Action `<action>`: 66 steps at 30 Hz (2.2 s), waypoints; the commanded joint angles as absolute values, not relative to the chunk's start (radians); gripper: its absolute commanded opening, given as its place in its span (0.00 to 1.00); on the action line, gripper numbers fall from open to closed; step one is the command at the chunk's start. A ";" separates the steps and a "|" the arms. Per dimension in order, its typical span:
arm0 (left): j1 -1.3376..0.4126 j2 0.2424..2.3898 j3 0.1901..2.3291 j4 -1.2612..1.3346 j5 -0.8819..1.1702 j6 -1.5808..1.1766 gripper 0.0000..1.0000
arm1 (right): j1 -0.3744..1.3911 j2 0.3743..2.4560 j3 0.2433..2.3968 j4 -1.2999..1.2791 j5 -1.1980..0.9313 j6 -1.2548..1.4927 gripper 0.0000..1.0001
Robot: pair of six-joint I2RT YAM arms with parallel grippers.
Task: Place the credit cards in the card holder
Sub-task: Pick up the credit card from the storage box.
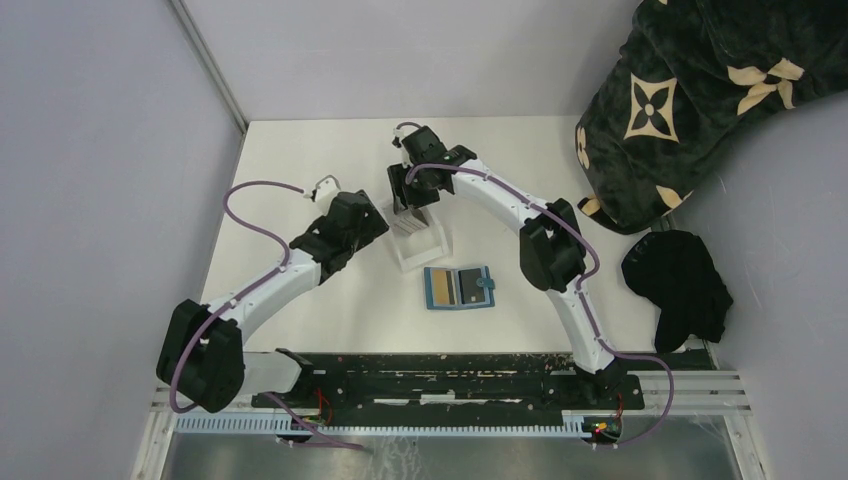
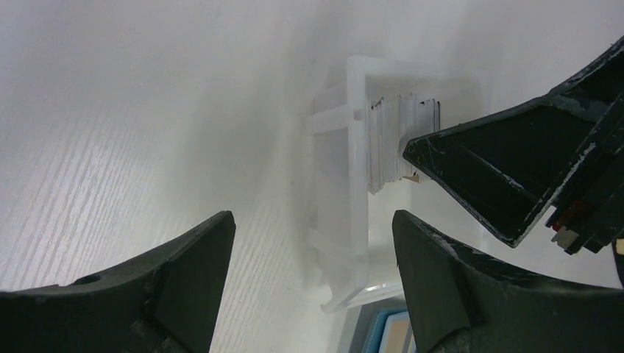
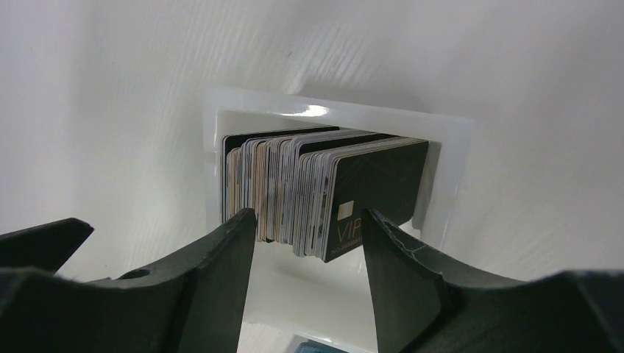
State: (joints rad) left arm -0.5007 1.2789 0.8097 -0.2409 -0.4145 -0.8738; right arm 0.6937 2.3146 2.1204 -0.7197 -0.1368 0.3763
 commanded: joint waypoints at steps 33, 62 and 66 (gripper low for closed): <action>-0.333 1.518 0.732 0.045 -0.072 -0.885 0.54 | 0.621 2.376 2.095 -0.606 -0.372 0.526 0.58; -0.334 1.641 0.828 0.067 0.000 -0.887 0.53 | 0.681 2.360 2.148 -0.692 -0.363 0.476 0.40; -0.333 1.641 0.833 0.064 0.000 -0.882 0.53 | 0.688 2.350 2.154 -0.705 -0.353 0.470 0.37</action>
